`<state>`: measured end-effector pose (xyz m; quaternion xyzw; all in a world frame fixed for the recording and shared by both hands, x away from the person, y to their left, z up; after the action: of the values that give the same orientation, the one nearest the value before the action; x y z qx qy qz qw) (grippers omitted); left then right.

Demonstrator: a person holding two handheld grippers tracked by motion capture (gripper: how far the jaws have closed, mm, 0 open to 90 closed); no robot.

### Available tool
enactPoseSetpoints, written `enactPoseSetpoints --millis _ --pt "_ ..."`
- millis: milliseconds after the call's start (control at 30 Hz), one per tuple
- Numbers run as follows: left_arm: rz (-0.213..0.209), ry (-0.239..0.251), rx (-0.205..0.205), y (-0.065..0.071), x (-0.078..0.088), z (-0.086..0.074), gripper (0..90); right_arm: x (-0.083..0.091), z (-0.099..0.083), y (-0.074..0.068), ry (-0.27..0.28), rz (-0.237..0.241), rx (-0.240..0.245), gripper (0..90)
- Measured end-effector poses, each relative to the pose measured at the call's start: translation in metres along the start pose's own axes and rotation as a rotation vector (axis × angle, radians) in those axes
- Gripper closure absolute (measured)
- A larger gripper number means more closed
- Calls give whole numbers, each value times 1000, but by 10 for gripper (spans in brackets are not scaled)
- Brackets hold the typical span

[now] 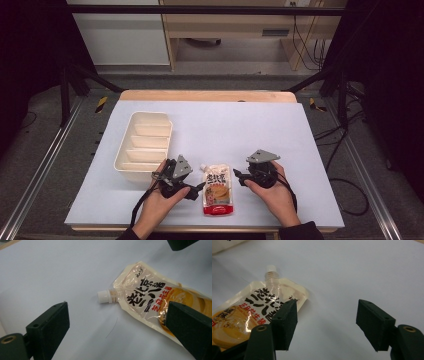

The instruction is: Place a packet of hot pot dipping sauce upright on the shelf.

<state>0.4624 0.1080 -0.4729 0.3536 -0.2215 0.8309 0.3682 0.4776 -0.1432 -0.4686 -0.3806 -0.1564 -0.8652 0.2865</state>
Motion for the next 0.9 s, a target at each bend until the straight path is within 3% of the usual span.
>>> enactPoseSetpoints --millis 100,300,533,600,667,800,833,900 --pt "-7 -17 -10 1 -2 -1 53 -3 0 1 -17 4 -6 341" --pt "-10 -26 -18 4 2 -3 54 -1 4 -7 -8 39 33 412" --pt "-17 -38 -26 10 13 -16 52 -6 35 -16 -19 120 84 502" --pt "-14 -38 -26 11 13 -17 53 -10 40 -15 -25 128 100 502" --pt "-6 -39 -23 10 15 -20 53 -21 49 -15 -20 161 86 487" --pt "6 -26 8 2 15 -18 57 -30 46 -18 -29 184 57 468" --pt "-6 -33 21 -1 13 -20 57 -34 44 -23 -56 191 96 446" --pt "-11 -38 27 -1 12 -20 58 -35 43 -24 -63 185 106 447"
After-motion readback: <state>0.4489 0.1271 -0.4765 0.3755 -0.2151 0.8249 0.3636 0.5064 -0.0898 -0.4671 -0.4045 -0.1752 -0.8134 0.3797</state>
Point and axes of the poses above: each handheld gripper's, and its own axes: x roughly backward along the jaws, z roughly out of its top, y roughly to its right, the point moved 3 cm from there along -x, roughly forward along the jaws, and after that the axes turned 10 degrees about -y, right-handed, at the moved point
